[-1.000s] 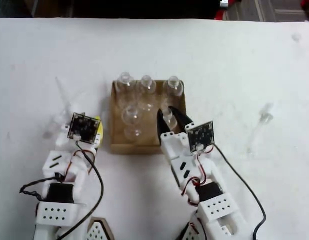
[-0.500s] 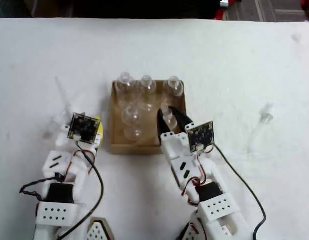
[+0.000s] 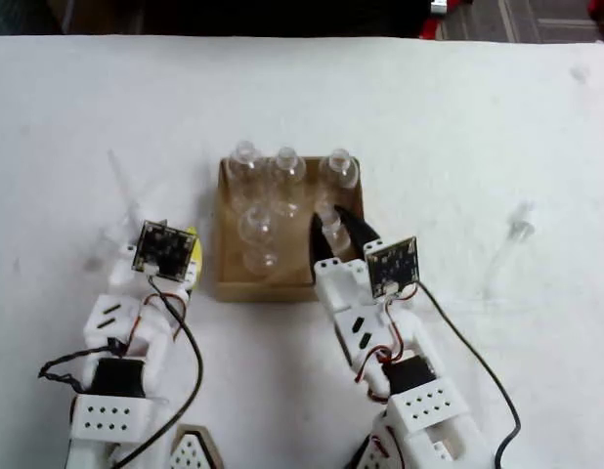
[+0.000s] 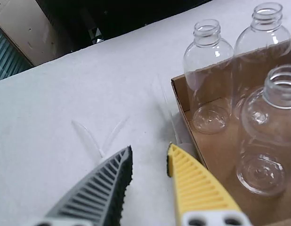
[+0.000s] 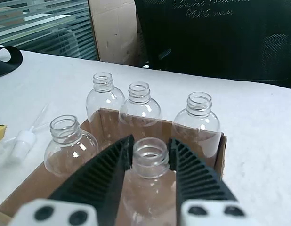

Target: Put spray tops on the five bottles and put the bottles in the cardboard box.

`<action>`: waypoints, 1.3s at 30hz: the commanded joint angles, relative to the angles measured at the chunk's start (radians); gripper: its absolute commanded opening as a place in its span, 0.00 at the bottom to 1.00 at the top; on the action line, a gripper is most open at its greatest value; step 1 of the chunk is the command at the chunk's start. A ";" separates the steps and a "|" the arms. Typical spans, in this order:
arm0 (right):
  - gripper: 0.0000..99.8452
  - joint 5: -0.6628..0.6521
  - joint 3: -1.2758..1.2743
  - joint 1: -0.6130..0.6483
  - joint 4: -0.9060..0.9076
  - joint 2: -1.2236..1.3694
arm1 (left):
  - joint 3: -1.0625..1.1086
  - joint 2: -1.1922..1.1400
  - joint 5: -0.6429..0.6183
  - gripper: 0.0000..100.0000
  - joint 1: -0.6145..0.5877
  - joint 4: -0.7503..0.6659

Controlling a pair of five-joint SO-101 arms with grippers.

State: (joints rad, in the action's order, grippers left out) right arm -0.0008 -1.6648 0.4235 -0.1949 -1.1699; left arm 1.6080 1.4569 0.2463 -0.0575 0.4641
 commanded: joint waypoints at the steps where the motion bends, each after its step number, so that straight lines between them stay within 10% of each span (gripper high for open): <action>1: 0.17 0.002 -0.021 0.001 0.027 -0.008 | -0.011 0.015 0.011 0.12 0.008 -0.028; 29: 0.37 0.009 -0.025 -0.001 0.047 -0.117 | -0.014 0.015 0.011 0.12 0.010 -0.028; 39: 0.37 0.011 0.115 -0.008 0.727 -0.656 | -0.014 0.015 0.009 0.12 0.012 -0.029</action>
State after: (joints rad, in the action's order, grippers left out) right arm 0.0008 -1.6525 0.4235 0.2179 -1.6287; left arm 1.6080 1.4569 0.2463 -0.0575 0.4641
